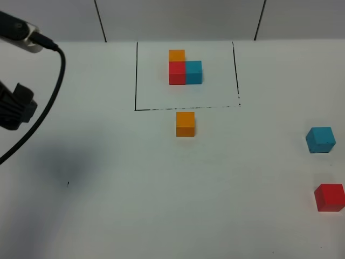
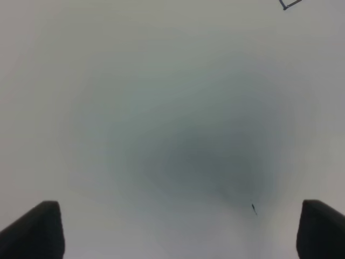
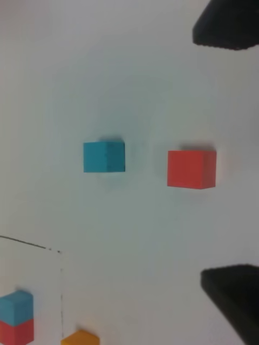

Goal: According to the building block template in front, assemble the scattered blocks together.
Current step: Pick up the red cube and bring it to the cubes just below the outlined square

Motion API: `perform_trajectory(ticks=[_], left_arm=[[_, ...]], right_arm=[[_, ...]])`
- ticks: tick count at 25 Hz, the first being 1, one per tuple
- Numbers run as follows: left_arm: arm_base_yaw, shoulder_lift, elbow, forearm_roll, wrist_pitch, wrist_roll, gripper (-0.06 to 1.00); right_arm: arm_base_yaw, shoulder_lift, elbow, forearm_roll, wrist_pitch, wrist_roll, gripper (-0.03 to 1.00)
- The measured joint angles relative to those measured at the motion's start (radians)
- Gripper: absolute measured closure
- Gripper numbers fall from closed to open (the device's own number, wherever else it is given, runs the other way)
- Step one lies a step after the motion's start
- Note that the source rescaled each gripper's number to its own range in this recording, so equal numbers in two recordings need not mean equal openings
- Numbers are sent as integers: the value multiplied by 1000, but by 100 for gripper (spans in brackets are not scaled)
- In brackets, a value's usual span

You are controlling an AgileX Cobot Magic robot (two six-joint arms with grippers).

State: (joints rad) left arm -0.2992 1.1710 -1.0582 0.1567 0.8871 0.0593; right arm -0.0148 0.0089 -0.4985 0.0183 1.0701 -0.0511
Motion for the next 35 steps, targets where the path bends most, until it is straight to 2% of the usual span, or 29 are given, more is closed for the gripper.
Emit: perform_trajectory(ticks=[13, 21, 29, 35], left_arm=[[0, -504, 276, 16, 47, -105, -2], [0, -791, 444, 15, 55, -112, 1], [0, -1067, 509, -115, 133, -12, 3], [0, -1176, 538, -130, 156, -3, 5]], right_arm=[[0, 0, 0, 0, 0, 0, 33], [0, 0, 0, 0, 0, 0, 33], [0, 0, 0, 0, 0, 0, 33], [0, 0, 0, 0, 0, 0, 33]])
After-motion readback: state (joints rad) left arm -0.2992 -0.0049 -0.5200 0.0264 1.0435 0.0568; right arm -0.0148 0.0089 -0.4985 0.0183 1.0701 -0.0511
